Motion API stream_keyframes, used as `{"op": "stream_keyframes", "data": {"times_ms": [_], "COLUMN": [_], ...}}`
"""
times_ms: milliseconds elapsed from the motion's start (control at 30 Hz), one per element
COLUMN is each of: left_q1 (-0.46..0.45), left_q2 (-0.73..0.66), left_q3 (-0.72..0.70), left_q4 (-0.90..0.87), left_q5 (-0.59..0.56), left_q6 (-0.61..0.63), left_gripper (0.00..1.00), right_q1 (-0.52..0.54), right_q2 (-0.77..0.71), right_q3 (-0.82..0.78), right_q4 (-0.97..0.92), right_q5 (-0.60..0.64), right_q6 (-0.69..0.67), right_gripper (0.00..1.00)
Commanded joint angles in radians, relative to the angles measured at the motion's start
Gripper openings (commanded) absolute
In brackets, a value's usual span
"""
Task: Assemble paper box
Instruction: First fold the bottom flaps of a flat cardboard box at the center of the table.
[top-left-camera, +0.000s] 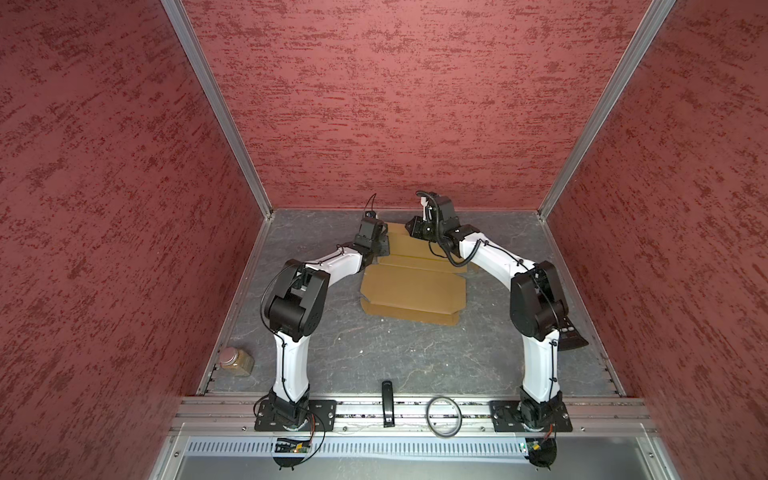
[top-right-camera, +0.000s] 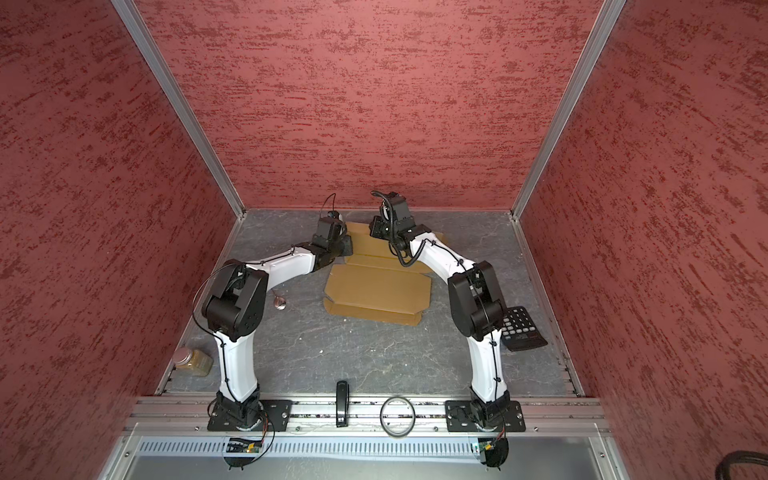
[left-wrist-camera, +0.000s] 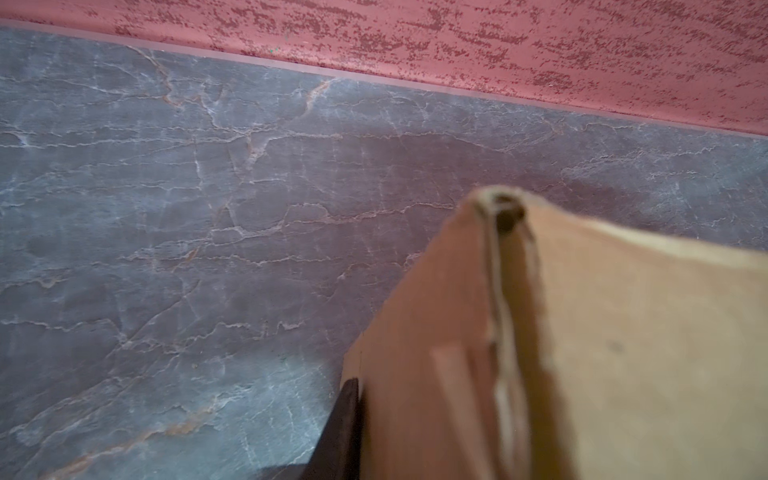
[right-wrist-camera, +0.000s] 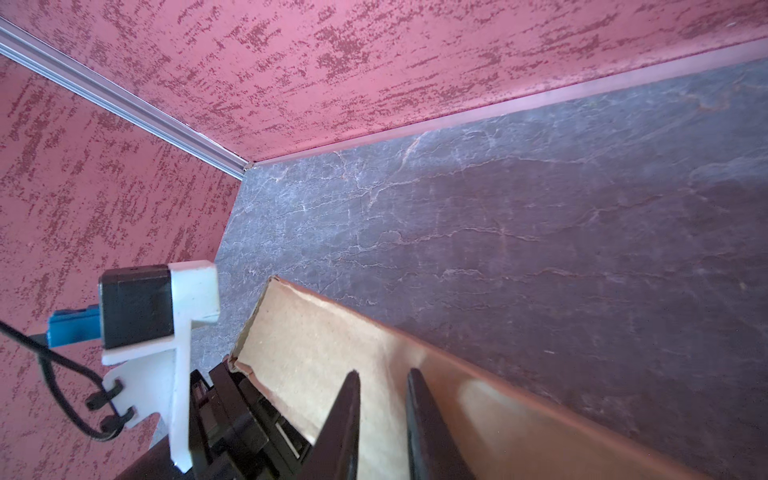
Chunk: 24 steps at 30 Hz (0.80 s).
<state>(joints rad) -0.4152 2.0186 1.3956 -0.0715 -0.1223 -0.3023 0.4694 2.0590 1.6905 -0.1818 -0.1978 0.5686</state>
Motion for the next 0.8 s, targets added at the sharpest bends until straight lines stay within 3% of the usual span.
{"op": "stream_keyframes", "data": {"times_ms": [0,400,567,767], "left_q1": [0.0,-0.013,-0.02,-0.026], "left_q2": [0.03,0.023,0.015,-0.005], "left_q3": [0.038,0.024,0.01,-0.026], "left_q4": [-0.036,-0.016,-0.021,-0.019], "left_q5": [-0.008,-0.06,-0.089,-0.106], "left_q6": [-0.013,-0.017,-0.015,-0.012], "left_gripper": [0.19,0.0,0.0,0.0], "right_q1": [0.006,0.006,0.006,0.005], "right_q2": [0.024,0.023,0.02,-0.023], "right_q3": [-0.027,-0.035,-0.034,-0.041], "right_q4": [-0.009,0.001,0.007,0.0], "right_q5": [-0.008,-0.012,-0.017,-0.004], "right_q6": [0.013,0.02,0.024,0.013], "right_gripper": [0.22,0.22,0.23,0.31]}}
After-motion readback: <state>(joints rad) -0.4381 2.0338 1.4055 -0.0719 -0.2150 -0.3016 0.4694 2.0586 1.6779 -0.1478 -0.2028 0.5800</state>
